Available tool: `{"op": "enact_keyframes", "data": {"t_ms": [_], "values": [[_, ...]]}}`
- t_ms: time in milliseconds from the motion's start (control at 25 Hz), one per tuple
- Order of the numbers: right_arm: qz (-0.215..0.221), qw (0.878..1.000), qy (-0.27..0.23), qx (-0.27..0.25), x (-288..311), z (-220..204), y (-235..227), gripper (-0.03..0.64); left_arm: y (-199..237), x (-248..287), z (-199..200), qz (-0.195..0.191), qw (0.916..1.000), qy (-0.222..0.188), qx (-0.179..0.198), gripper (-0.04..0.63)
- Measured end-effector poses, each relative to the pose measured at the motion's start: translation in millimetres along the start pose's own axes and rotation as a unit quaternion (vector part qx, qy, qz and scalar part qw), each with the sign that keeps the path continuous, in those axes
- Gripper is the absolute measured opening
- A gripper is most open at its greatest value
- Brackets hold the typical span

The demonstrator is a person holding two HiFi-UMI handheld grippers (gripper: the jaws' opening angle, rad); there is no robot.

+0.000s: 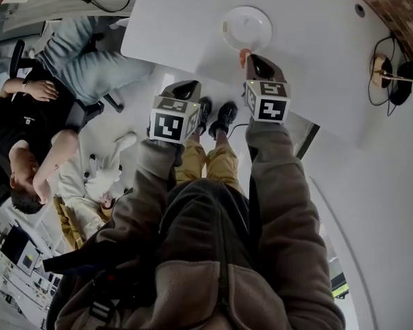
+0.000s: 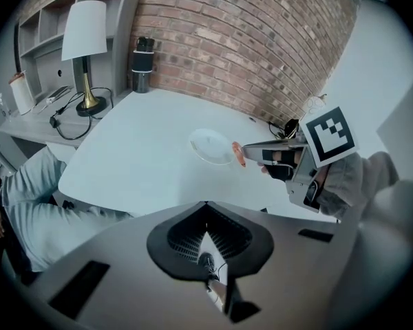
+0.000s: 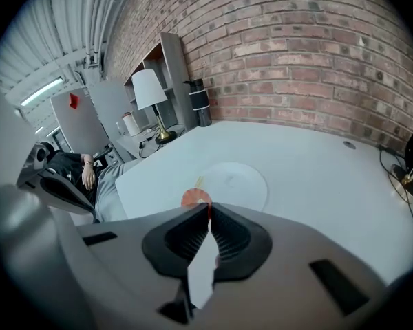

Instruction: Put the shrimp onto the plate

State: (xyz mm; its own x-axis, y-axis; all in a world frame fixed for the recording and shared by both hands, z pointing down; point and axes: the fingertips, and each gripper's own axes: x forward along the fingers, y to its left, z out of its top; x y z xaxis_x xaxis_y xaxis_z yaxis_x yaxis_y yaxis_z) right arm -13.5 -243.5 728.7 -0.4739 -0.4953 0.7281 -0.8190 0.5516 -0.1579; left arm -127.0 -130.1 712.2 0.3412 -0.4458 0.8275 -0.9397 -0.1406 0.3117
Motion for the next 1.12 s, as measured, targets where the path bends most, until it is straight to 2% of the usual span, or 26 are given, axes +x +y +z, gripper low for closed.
{"op": "enact_keyframes", "data": {"t_ms": [280, 560, 1120], "values": [[-0.008, 1.0, 0.013, 0.009, 24, -7, -13, 0.012, 10, 7, -9, 0.008, 0.9999, 0.012, -0.003, 0.005], [-0.013, 0.999, 0.024, 0.018, 55, -4, -22, 0.012, 7, 12, -13, -0.001, 0.9997, 0.023, 0.007, 0.005], [-0.048, 0.995, 0.087, -0.016, 85, -2, -36, 0.012, 29, 12, -14, 0.006, 0.9996, 0.026, -0.01, 0.005]]}}
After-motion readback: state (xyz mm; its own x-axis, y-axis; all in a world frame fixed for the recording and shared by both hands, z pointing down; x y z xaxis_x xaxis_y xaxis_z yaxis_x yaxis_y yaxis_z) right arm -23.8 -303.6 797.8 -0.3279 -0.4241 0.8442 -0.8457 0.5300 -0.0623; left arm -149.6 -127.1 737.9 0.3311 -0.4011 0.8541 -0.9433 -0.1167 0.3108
